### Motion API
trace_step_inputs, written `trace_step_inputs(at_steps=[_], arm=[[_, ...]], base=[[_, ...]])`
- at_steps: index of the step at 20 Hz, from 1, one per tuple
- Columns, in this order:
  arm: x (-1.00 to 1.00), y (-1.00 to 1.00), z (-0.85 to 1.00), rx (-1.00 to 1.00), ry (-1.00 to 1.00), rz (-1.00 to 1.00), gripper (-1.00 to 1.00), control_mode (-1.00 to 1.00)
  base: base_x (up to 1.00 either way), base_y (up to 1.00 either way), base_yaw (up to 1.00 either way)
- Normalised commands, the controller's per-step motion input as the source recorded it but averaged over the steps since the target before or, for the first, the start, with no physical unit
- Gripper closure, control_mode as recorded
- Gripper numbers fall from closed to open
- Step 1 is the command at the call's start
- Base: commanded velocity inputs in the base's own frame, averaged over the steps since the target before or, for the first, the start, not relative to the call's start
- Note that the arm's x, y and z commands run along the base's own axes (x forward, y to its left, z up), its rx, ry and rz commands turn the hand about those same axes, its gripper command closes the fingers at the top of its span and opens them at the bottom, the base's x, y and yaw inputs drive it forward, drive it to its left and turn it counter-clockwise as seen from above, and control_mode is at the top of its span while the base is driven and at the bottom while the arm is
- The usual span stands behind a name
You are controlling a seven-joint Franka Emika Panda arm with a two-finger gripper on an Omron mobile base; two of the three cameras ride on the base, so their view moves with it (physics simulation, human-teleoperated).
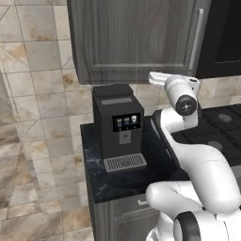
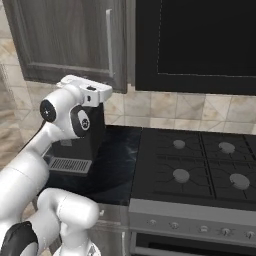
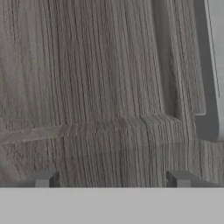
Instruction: Close all open cabinet doors.
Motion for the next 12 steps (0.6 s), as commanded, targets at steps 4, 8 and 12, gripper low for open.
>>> trace_step_inputs(at_steps=[4,8,12], arm=[[0.29,0.00,0.00,0.00,0.02,0.01,-1.00,-1.00],[0.24,0.00,0.00,0.00,0.02,0.01,-1.00,-1.00],[0.17,0.00,0.00,0.00,0.05,0.00,-1.00,-1.00]], base=[[0.00,0.00,0.00],[0.00,0.00,0.00],[0.00,0.00,0.00]])
